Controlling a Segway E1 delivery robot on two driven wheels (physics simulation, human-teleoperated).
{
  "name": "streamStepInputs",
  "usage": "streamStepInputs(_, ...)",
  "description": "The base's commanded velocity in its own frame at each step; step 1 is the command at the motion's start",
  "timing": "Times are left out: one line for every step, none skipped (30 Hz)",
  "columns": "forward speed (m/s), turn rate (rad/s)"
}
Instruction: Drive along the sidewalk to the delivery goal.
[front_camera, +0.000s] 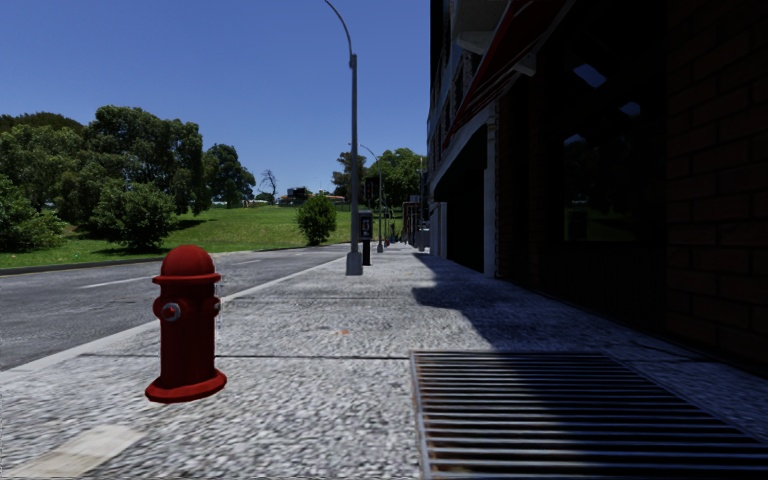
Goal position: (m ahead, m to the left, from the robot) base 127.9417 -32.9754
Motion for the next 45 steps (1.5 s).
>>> streamStepInputs(1.97, 0.0)
streamStepInputs(1.97, 0.0)
streamStepInputs(1.97, 0.0)
streamStepInputs(1.97, 0.0)
streamStepInputs(1.97, 0.0)
streamStepInputs(1.97, 0.0)
streamStepInputs(1.97, 0.0)
streamStepInputs(1.97, 0.0)
streamStepInputs(1.97, 0.0)
streamStepInputs(1.97, 0.0)
streamStepInputs(1.97, 0.0)
streamStepInputs(1.96, 0.0)
streamStepInputs(1.96, 0.0)
streamStepInputs(1.96, 0.0)
streamStepInputs(1.96, 0.0)
streamStepInputs(1.96, 0.0)
streamStepInputs(1.96, 0.0)
streamStepInputs(1.96, 0.0)
streamStepInputs(1.96, 0.0)
streamStepInputs(1.96, 0.0)
streamStepInputs(1.96, 0.0)
streamStepInputs(1.96, 0.0)
streamStepInputs(1.96, 0.0)
streamStepInputs(1.96, 0.0)
streamStepInputs(1.96, 0.0)
streamStepInputs(1.96, 0.0)
streamStepInputs(1.96, 0.0)
streamStepInputs(1.96, 0.0)
streamStepInputs(1.96, 0.0)
streamStepInputs(1.96, 0.0)
streamStepInputs(1.96, 0.0)
streamStepInputs(1.96, 0.0)
streamStepInputs(1.96, 0.0)
streamStepInputs(1.96, 0.0)
streamStepInputs(1.96, 0.0)
streamStepInputs(1.96, 0.0)
streamStepInputs(1.96, 0.0)
streamStepInputs(1.96, 0.0)
streamStepInputs(1.96, 0.0)
streamStepInputs(1.96, 0.0)
streamStepInputs(1.96, 0.0)
streamStepInputs(1.96, 0.0)
streamStepInputs(1.96, 0.0)
streamStepInputs(1.96, 0.0)
streamStepInputs(1.96, 0.0)
